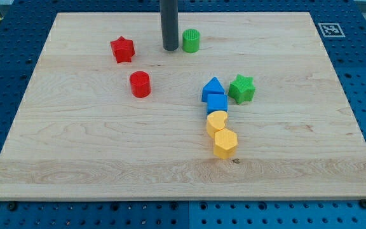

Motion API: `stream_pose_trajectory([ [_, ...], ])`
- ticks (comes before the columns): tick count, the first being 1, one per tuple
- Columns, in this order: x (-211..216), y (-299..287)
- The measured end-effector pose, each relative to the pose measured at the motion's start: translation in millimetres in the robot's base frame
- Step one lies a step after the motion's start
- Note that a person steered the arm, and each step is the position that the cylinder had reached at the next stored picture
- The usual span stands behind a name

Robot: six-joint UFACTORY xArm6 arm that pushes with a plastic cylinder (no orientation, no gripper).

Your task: Move green circle diagonally right above green star

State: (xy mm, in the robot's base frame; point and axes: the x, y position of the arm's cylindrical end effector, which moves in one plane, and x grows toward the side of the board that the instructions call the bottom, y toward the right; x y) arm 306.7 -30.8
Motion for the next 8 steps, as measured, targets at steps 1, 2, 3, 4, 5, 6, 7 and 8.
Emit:
stream_pose_trajectory([
  [1,0.0,0.0],
  [2,-2.8,0.0],
  [3,-14.1,11.5],
  [4,-15.4,29.4],
  [5,0.0,49.7],
  [6,-4.2,50.3],
  [7,-15.1,62.8],
  [8,-15.2,73.1],
])
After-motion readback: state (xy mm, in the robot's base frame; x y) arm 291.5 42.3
